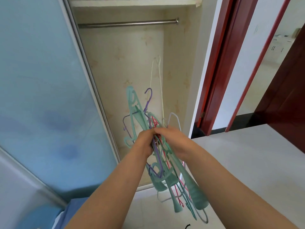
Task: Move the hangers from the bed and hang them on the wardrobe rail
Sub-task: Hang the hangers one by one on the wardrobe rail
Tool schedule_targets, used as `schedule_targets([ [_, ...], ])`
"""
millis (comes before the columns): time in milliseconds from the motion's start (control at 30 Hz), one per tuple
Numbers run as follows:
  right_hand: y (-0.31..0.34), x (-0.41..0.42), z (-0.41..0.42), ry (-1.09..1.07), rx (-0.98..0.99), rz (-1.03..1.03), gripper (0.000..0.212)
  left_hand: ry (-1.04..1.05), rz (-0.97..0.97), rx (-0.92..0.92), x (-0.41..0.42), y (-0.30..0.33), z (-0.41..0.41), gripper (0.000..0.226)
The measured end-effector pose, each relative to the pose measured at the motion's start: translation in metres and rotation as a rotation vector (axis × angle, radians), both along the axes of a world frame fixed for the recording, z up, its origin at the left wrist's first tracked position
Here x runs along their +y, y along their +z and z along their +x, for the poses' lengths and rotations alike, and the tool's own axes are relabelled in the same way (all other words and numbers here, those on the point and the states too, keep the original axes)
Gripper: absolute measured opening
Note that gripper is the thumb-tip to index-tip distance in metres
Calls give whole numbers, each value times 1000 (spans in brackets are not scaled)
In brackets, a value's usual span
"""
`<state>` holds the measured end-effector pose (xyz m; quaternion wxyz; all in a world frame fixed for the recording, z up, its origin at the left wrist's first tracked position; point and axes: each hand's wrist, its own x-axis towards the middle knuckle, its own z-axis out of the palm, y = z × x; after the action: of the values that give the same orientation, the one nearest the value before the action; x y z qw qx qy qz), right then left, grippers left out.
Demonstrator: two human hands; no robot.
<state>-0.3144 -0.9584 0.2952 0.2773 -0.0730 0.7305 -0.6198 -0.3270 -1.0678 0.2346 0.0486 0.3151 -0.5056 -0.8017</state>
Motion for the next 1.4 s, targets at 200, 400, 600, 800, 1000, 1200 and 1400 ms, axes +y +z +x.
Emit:
schedule_targets([
  [200, 14, 8, -14, 350, 299, 231, 48, 40, -80, -7, -24, -5, -35, 10],
  [400, 18, 25, -90, -188, 503, 133, 43, 19, -67, 80, -55, -15, -69, 7],
  [600, -30, -4, -150, 199, 150, 155, 26, -169, -75, 155, -73, -8, -87, 16],
  [800, -30, -32, -178, 266, 275, 139, 45, -343, -51, 282, -66, -1, -102, 41],
  [1000, -24, -34, -208, 302, 205, 56, 62, -373, -91, 351, -70, -9, -109, 25],
  [1200, -21, -52, -218, 281, 400, 157, 56, -350, -44, 349, -85, -13, -107, 26],
  [1400, -12, -66, -231, 452, 320, 127, 44, -254, -22, 328, -122, -20, -113, 39],
])
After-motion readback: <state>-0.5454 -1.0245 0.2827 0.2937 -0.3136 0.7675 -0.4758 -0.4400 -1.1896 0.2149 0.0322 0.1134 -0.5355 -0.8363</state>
